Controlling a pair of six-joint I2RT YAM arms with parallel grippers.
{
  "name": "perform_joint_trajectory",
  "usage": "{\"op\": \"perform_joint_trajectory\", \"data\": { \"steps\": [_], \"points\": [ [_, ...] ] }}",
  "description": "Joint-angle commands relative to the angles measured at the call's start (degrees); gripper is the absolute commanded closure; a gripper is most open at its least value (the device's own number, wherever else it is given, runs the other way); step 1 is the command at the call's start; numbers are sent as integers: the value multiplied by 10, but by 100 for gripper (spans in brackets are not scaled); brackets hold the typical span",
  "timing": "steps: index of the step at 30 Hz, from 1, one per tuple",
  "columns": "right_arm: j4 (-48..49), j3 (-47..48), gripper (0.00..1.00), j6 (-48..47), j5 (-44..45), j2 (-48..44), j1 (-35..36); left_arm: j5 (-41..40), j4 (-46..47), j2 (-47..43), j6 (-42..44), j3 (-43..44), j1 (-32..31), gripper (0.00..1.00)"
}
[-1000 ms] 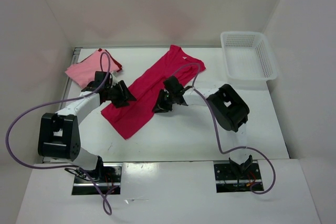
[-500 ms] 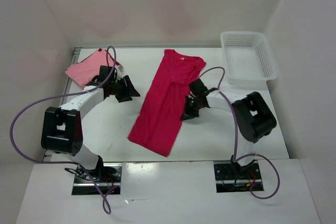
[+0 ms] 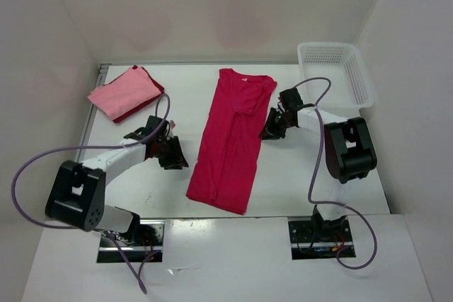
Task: Fold and stack the t-shirts
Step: Rotate the tshirt 90 degrees
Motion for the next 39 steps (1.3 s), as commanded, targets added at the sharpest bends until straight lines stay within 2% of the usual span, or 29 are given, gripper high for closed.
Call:
{"op": "perform_joint_trajectory", "data": {
  "steps": [1,3,5,7,13,17,18,20,22,25,27,29,30,32,35,36,39],
  "points": [
    [59,72,76,-6,0,47,-20,-68,-3,-72,-52,-18,2,63],
    [59,120,94,0,30,90,-31,-81,-3,-104,-67,-32,2,66],
    [59,159,95,7,39,119,-43,-81,-3,-109,-73,-47,2,68],
    [59,196,100,20,95,135,-49,-65,-3,-90,-79,-54,2,70],
    [20,311,100,26,144,232,-49,-46,15,-88,-91,-79,2,74],
    [-13,393,98,21,144,313,-43,-40,15,-94,-91,-84,2,65],
    [-24,440,97,21,127,330,-43,-33,15,-87,-91,-84,2,59],
    [-44,515,97,14,91,377,-29,-22,15,-73,-91,-91,-6,55],
    [-86,577,96,8,67,428,-15,-22,20,-64,-91,-91,-23,53],
    [-168,737,92,-22,89,463,13,-9,25,-50,-91,-91,-38,53],
    [-188,757,85,-34,95,458,20,8,38,-43,-91,-91,-45,53],
    [-184,720,75,-34,110,406,20,21,38,-26,-76,-85,-58,49],
    [-170,689,65,-34,117,378,20,32,38,-26,-76,-78,-58,47],
    [-119,569,58,-28,117,283,20,44,44,-26,-70,-78,-58,45],
    [-72,408,54,-11,125,162,9,66,57,-12,-57,-68,-63,42],
    [-59,368,54,-5,117,133,4,73,62,-4,-57,-68,-63,42],
    [-24,168,54,29,71,18,4,92,62,27,-42,-49,-78,42]
  ]
}}
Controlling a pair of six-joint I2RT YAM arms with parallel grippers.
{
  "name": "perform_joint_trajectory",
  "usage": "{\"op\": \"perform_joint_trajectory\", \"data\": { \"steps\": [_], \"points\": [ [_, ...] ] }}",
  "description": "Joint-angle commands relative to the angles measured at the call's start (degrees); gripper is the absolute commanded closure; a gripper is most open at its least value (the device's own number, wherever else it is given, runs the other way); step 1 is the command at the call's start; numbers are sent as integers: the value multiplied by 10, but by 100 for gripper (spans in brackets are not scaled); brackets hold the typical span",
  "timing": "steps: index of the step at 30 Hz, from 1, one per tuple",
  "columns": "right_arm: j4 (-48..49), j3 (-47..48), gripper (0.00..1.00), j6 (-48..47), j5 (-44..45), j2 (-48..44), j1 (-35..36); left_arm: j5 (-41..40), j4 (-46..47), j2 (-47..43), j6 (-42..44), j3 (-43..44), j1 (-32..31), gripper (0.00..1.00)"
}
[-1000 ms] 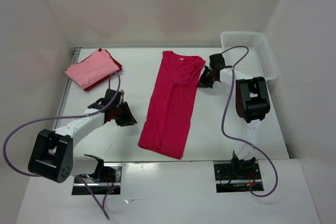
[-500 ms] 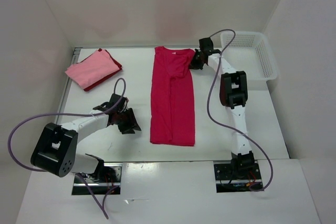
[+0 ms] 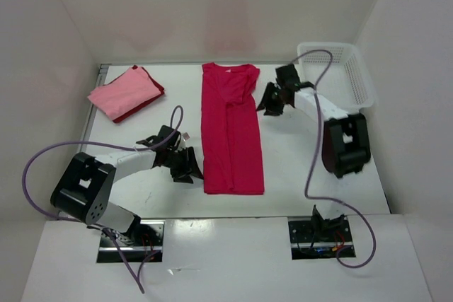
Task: Fold and stack the t-shirts
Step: Rotate the tshirt 90 degrees, then grab the bottom of the folded rectangular tshirt with both arms
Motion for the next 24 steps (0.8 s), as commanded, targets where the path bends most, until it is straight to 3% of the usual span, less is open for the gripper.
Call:
{"op": "perform_joint_trajectory", "data": {
  "steps": [1,4,9,18,24],
  "points": [
    [68,-157,56,30,-28,-138,-9,33,10,35,33,19,-19,42],
    [68,-290,66,47,-23,-243,-9,39,26,40,25,12,-24,42],
    [63,-469,54,95,-78,-381,-1,56,32,70,31,25,-49,42],
    [97,-599,52,208,-113,-465,63,45,6,65,31,26,-55,55],
    [89,-622,52,219,-107,-472,89,50,6,65,26,21,-61,56]
  ]
}}
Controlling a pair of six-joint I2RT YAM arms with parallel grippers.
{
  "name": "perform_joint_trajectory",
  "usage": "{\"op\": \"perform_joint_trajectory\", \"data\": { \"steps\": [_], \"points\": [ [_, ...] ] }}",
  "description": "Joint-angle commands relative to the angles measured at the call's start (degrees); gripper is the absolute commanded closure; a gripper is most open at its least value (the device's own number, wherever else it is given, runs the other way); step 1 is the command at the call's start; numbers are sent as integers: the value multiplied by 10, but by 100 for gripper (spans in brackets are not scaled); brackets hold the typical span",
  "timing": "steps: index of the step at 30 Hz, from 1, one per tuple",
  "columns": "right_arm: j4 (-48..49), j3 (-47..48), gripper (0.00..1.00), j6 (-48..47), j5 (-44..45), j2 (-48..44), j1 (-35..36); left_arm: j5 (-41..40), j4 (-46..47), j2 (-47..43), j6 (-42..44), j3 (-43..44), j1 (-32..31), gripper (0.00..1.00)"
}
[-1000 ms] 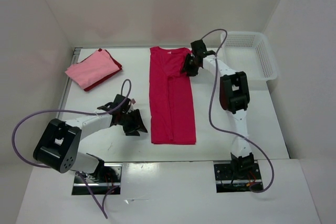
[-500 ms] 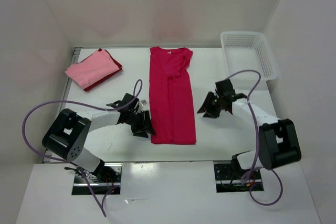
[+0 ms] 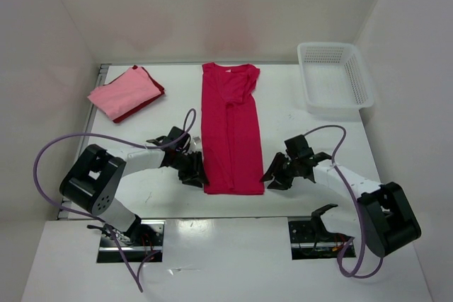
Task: Fold and stack the t-shirts
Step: Grab the bottom of the folded rectangular tshirt with both arms
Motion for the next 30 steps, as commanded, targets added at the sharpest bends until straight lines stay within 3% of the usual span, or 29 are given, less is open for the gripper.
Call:
{"op": "perform_joint_trajectory", "data": {
  "steps": [1,11,17,19,24,30],
  "points": [
    [22,-13,53,25,-4,-9,28,-1,-4,4,2,-7,-8,56],
    [38,-31,67,30,-10,3,33,5,12,15,-21,-18,-47,56],
    [52,-31,76,25,-10,15,33,-2,12,-9,-37,-29,-47,79],
    [58,-31,85,25,-10,15,33,-2,12,-15,-43,-29,-47,84],
    [33,-25,99,36,-10,1,79,18,9,-50,-55,-54,-47,90],
    [-35,-39,100,102,-39,-99,143,28,-47,-143,-86,-95,-47,93]
  ]
}}
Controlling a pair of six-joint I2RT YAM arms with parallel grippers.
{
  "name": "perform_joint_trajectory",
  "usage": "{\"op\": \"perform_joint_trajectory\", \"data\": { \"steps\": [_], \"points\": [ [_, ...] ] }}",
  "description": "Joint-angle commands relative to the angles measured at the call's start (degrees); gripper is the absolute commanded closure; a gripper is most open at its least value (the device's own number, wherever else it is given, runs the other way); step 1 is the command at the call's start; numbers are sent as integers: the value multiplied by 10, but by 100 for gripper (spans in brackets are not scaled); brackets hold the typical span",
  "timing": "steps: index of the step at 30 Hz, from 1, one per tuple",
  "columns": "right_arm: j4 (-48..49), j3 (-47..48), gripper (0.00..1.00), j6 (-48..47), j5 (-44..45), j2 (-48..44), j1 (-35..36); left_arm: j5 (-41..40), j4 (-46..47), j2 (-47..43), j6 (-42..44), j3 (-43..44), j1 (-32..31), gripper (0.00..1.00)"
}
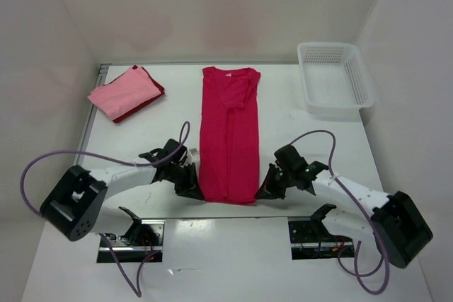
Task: Fold and stack the t-shirts
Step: Grab the bottom of the folded rectangular tshirt with both arms, then fold the folded rectangular tshirt in 1/3 of the way
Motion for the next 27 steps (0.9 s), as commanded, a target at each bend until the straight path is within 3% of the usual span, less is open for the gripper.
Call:
{"op": "perform_joint_trajectory", "data": {
  "steps": [1,6,11,14,18,27],
  "points": [
    [-62,-19,100,45,-30,-80,18,20,-57,-78,-33,-34,-3,94],
    [-114,-17,100,64,-49,-151,18,24,-134,-177,-72,-24,-3,94],
    [-142,104,100,-36,-27,-52,-43,9,-162,-166,-50,70,41,95],
    [-124,180,100,-139,-16,24,-117,0,-139,-118,-8,121,95,95],
    [-98,288,100,-210,8,141,-170,-15,-103,-12,39,205,149,95],
    [-24,492,100,-244,33,367,-213,-78,-45,216,88,401,183,95]
  ]
}}
